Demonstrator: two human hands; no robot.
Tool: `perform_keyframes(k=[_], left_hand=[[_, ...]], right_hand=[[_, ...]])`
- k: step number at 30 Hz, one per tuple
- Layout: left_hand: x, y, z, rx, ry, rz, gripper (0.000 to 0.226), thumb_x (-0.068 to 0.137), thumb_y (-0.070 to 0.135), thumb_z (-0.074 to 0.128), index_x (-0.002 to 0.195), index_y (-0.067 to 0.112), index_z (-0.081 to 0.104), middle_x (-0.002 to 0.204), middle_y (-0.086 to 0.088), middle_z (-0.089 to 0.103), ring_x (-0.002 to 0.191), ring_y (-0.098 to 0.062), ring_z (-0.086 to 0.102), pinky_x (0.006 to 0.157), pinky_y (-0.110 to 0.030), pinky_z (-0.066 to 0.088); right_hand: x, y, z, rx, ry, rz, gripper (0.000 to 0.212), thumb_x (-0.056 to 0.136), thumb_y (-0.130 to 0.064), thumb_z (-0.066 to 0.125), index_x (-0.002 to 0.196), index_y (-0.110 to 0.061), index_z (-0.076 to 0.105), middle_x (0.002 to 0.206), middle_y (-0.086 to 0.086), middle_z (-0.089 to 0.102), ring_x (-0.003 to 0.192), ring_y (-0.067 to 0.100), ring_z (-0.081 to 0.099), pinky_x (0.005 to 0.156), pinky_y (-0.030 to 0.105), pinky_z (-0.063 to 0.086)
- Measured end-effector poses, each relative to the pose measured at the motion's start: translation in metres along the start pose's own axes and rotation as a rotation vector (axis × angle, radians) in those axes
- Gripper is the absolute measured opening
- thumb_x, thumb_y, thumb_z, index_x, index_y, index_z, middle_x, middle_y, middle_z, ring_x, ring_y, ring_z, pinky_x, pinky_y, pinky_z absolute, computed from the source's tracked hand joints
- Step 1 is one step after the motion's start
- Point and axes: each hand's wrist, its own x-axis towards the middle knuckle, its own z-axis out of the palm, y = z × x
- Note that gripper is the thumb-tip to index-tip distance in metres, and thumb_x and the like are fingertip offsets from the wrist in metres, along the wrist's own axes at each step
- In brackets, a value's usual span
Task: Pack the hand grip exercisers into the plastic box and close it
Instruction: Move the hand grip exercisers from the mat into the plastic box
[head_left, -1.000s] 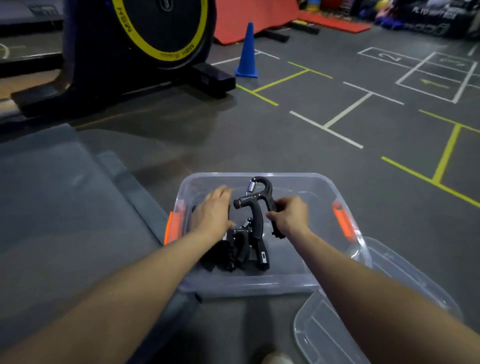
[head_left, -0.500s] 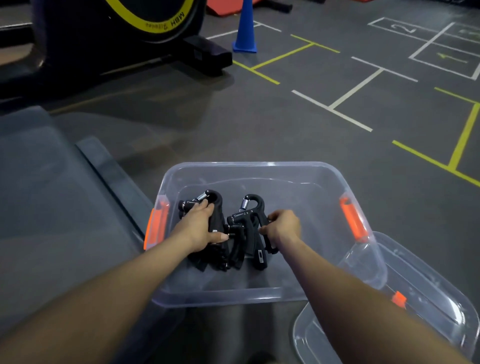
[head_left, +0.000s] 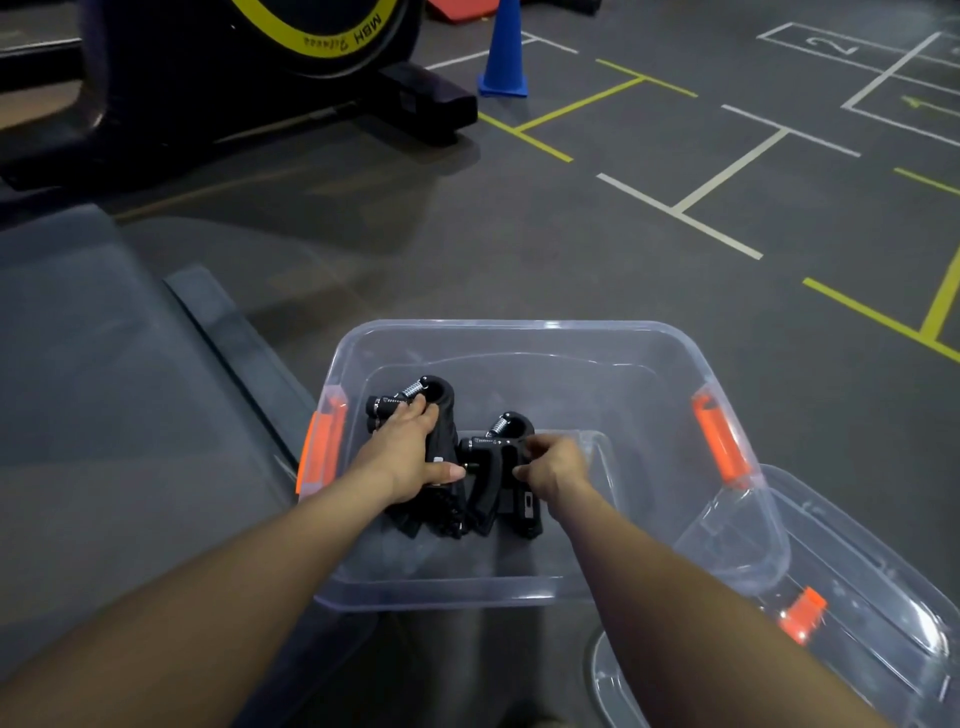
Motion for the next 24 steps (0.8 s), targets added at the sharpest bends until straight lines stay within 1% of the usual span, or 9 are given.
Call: perform_keyframes(k=[2, 3, 5, 6, 9, 13, 16, 20, 24], left_hand=[[0.001, -0.001, -0.001, -0.005, -0.001, 0.001, 0.091, 0.083, 0.038, 0.065, 0.15, 0.012, 0.008, 0.16, -0.004, -0.003, 0.148, -0.018, -0.003, 0.12, -0.031, 0.005], [0.002, -0.001, -0.002, -0.006, -0.002, 0.0, 0.091, 0.083, 0.038, 0.064, 0.15, 0.012, 0.008, 0.16, -0.003, -0.003, 0.148, -0.018, -0.003, 0.12, -0.031, 0.006], [0.0, -0.002, -0.003, -0.003, -0.007, 0.002, 0.09, 0.083, 0.04, 0.064, 0.15, 0.013, 0.009, 0.16, -0.002, -0.002, 0.148, -0.018, -0.002, 0.12, -0.031, 0.007], [-0.002, -0.002, -0.004, 0.002, -0.004, 0.001, 0.089, 0.084, 0.041, 0.063, 0.15, 0.013, 0.011, 0.16, -0.002, 0.0, 0.148, -0.018, 0.001, 0.121, -0.031, 0.009], [-0.012, -0.004, -0.01, 0.015, 0.056, -0.013, 0.071, 0.086, 0.042, 0.06, 0.144, 0.012, 0.032, 0.156, -0.004, 0.022, 0.143, -0.022, 0.025, 0.117, -0.034, 0.025], [-0.038, -0.007, -0.037, -0.019, 0.248, -0.036, 0.043, 0.087, 0.039, 0.059, 0.124, 0.018, 0.054, 0.13, -0.004, 0.051, 0.124, -0.026, 0.047, 0.106, -0.038, 0.037], [-0.065, -0.024, -0.061, -0.06, 0.33, -0.087, 0.038, 0.086, 0.032, 0.061, 0.121, 0.017, 0.057, 0.125, -0.009, 0.052, 0.119, -0.029, 0.051, 0.102, -0.038, 0.042], [-0.112, -0.071, -0.083, -0.069, 0.356, -0.17, 0.044, 0.084, 0.026, 0.064, 0.125, 0.013, 0.055, 0.128, -0.013, 0.052, 0.12, -0.029, 0.052, 0.103, -0.035, 0.042], [-0.165, -0.125, -0.108, -0.056, 0.374, -0.302, 0.052, 0.083, 0.024, 0.066, 0.131, 0.012, 0.05, 0.134, -0.012, 0.05, 0.124, -0.027, 0.05, 0.105, -0.032, 0.04]], right_hand=[[0.0, 0.0, 0.003, 0.061, 0.013, 0.001, 0.045, 0.079, 0.015, 0.057, 0.123, 0.003, 0.057, 0.112, 0.017, 0.065, 0.088, 0.016, 0.05, 0.073, 0.026, 0.05], [-0.002, -0.002, 0.003, 0.079, 0.025, -0.008, 0.051, 0.078, 0.018, 0.056, 0.127, 0.004, 0.054, 0.12, 0.019, 0.063, 0.091, 0.017, 0.05, 0.083, 0.03, 0.053], [-0.003, -0.009, 0.001, 0.066, 0.066, -0.062, 0.052, 0.078, 0.018, 0.059, 0.128, 0.003, 0.052, 0.121, 0.019, 0.062, 0.092, 0.017, 0.051, 0.093, 0.032, 0.048], [-0.006, -0.015, -0.002, 0.071, 0.084, -0.09, 0.05, 0.078, 0.016, 0.059, 0.126, 0.003, 0.054, 0.116, 0.019, 0.064, 0.091, 0.017, 0.051, 0.088, 0.028, 0.049], [-0.019, -0.041, -0.005, 0.122, 0.093, -0.13, 0.039, 0.083, 0.013, 0.056, 0.121, 0.004, 0.055, 0.088, 0.01, 0.055, 0.077, 0.02, 0.052, 0.052, 0.011, 0.045], [-0.047, -0.079, 0.01, -0.008, 0.074, -0.273, 0.038, 0.082, 0.004, 0.064, 0.12, 0.001, 0.056, 0.096, 0.007, 0.052, 0.088, 0.016, 0.05, 0.063, 0.018, 0.043], [-0.074, -0.106, 0.037, -0.078, 0.031, -0.366, 0.04, 0.08, -0.002, 0.068, 0.119, -0.001, 0.058, 0.096, 0.006, 0.055, 0.09, 0.016, 0.052, 0.08, 0.021, 0.043], [-0.12, -0.134, 0.09, -0.167, -0.087, -0.465, 0.048, 0.079, -0.006, 0.07, 0.125, -0.003, 0.056, 0.107, 0.011, 0.062, 0.096, 0.019, 0.057, 0.091, 0.03, 0.045], [-0.165, -0.148, 0.145, -0.168, -0.238, -0.529, 0.047, 0.078, -0.001, 0.071, 0.121, 0.002, 0.055, 0.097, 0.008, 0.054, 0.09, 0.017, 0.052, 0.077, 0.022, 0.039]])
